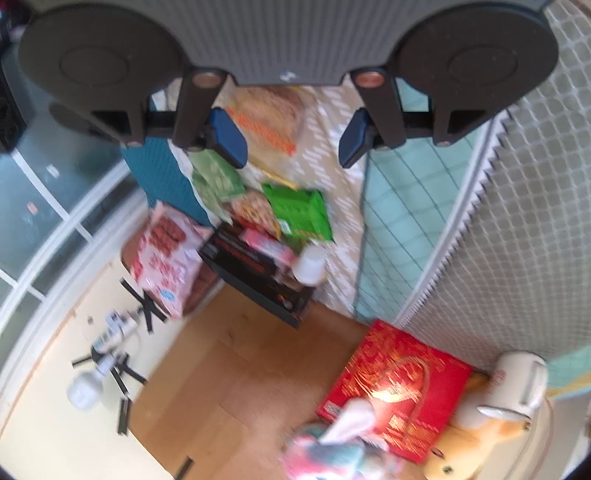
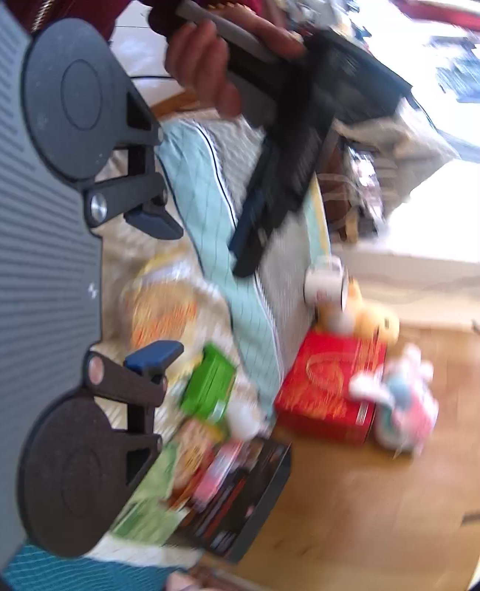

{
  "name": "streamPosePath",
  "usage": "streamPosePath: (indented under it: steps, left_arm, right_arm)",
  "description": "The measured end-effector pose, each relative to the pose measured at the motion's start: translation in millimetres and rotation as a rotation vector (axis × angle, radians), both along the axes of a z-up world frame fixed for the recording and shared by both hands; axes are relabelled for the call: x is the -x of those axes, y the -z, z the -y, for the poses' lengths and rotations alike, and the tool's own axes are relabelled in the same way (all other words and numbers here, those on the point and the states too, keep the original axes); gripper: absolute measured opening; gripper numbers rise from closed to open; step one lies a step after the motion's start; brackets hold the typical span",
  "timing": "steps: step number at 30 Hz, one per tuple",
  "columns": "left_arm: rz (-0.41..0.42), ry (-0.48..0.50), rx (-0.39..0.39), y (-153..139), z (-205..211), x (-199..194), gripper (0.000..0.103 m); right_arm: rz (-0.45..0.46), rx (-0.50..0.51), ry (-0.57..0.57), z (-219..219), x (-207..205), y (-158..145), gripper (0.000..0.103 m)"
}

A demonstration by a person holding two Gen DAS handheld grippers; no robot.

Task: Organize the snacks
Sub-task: 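Move the left gripper toward the clear plastic pastry box, then grasp the clear plastic pastry box with the left gripper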

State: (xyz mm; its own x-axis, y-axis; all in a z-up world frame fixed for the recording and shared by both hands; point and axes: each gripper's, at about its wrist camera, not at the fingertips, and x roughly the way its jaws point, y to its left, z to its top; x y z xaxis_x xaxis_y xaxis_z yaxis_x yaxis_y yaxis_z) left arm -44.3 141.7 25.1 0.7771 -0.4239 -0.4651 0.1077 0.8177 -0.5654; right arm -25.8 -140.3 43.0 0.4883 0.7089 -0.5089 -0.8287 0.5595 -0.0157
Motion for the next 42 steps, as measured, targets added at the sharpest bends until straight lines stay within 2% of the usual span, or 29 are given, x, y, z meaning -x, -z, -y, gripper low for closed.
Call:
streamPosePath:
  steps: [4, 7, 9, 11, 13, 14, 16, 20, 24, 26, 29, 30, 32, 34, 38, 42]
  left_arm:
    - [-0.055, 0.087, 0.039, 8.0, 10.5, -1.3, 0.056]
    - [-0.081, 0.100, 0.035, 12.2, 17.4, 2.7, 0.056]
    - [-0.088, 0.103, 0.039, 12.7, 19.2, 6.2, 0.052]
    - [-0.110, 0.106, 0.047, 14.3, 21.2, 5.0, 0.047]
    - [-0.128, 0.111, 0.041, 16.5, 25.5, 0.7, 0.039]
    - [-0.135, 0.111, 0.035, 17.3, 26.8, -2.0, 0.039]
    - [-0.139, 0.101, 0.016, 17.3, 28.1, -8.2, 0.039]
    - [-0.137, 0.102, 0.005, 13.8, 26.9, -25.4, 0.040]
    - [-0.113, 0.115, -0.047, 7.3, 33.6, -29.6, 0.047]
    - [-0.110, 0.115, -0.069, 7.9, 34.8, -26.9, 0.047]
    - [-0.111, 0.106, -0.078, 11.3, 33.7, -23.1, 0.044]
    - [-0.113, 0.110, -0.073, 13.4, 34.5, -23.6, 0.036]
    - [-0.111, 0.110, -0.086, 15.2, 38.6, -25.3, 0.033]
    - [-0.099, 0.120, -0.098, 9.6, 40.9, -30.4, 0.033]
    - [-0.048, 0.163, -0.093, -12.8, 45.7, -56.2, 0.033]
    - [0.061, 0.189, -0.158, -50.3, 64.3, -101.1, 0.033]
  right_arm:
    - [-0.089, -0.029, 0.059, 14.7, -41.8, 10.2, 0.076]
    - [-0.215, -0.106, 0.102, 23.2, -74.7, 19.5, 0.075]
    - [-0.325, -0.170, 0.104, 25.1, -95.5, 26.8, 0.067]
    - [-0.434, -0.204, 0.099, 23.7, -110.5, 37.7, 0.050]
    - [-0.479, -0.209, 0.090, 23.5, -107.9, 46.4, 0.049]
    - [-0.481, -0.220, 0.072, 27.4, -100.8, 47.3, 0.049]
    - [-0.447, -0.213, 0.030, 34.1, -79.3, 42.9, 0.051]
    - [-0.307, -0.141, -0.043, 37.2, -32.4, 33.0, 0.059]
    - [-0.133, 0.006, -0.018, 25.2, -13.2, 38.6, 0.062]
    - [-0.095, 0.040, -0.002, 15.9, -17.1, 45.3, 0.063]
    - [-0.128, 0.019, 0.002, 7.0, -27.7, 51.2, 0.062]
    - [-0.144, 0.006, -0.001, 4.6, -31.1, 52.1, 0.061]
    - [-0.135, -0.007, 0.008, 0.7, -31.4, 51.5, 0.053]
    - [-0.128, -0.019, 0.010, 1.3, -32.9, 46.1, 0.052]
    - [-0.063, -0.048, 0.068, 8.8, -38.3, 28.4, 0.052]
    - [0.004, -0.101, 0.151, 16.8, -72.5, 2.4, 0.052]
